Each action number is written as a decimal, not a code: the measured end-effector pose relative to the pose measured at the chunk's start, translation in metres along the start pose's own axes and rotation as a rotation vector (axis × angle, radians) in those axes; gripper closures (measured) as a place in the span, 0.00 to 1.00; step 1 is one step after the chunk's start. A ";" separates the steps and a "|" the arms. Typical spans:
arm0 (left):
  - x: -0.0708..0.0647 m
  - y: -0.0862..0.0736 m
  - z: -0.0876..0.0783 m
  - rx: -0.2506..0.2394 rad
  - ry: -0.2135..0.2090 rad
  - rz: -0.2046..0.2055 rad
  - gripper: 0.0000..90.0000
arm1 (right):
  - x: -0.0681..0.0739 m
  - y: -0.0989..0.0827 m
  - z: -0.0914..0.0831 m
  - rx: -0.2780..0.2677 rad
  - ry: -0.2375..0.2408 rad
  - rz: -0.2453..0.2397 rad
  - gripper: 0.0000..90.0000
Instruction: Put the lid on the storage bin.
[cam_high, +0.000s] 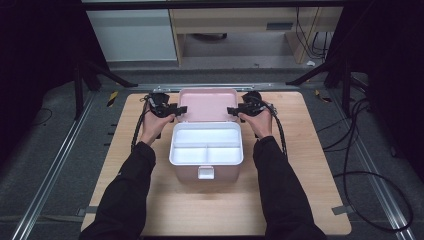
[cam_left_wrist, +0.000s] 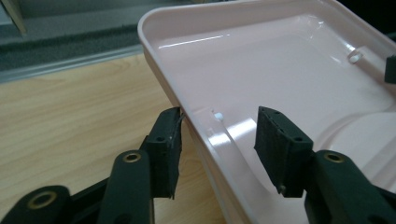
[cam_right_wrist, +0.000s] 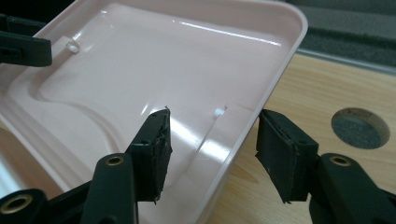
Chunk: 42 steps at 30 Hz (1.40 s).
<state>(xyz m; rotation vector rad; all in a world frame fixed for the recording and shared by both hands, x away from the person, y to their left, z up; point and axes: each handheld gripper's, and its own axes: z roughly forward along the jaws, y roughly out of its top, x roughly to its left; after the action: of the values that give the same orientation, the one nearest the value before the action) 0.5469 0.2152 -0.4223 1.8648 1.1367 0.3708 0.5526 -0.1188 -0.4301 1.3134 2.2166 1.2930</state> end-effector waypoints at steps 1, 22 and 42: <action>-0.001 0.002 -0.003 -0.012 -0.002 0.003 0.57 | 0.001 0.002 -0.003 -0.010 -0.001 -0.005 0.51; -0.041 0.005 -0.070 -0.098 0.015 0.162 0.58 | 0.040 0.016 -0.070 -0.091 -0.012 -0.152 0.53; -0.067 -0.012 -0.109 -0.089 0.044 0.239 0.72 | 0.070 -0.003 -0.113 -0.119 -0.071 -0.206 0.77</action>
<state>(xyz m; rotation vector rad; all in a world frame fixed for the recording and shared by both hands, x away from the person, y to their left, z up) 0.4356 0.2207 -0.3588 1.9259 0.9121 0.5904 0.4445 -0.1268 -0.3540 1.0413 2.1265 1.2597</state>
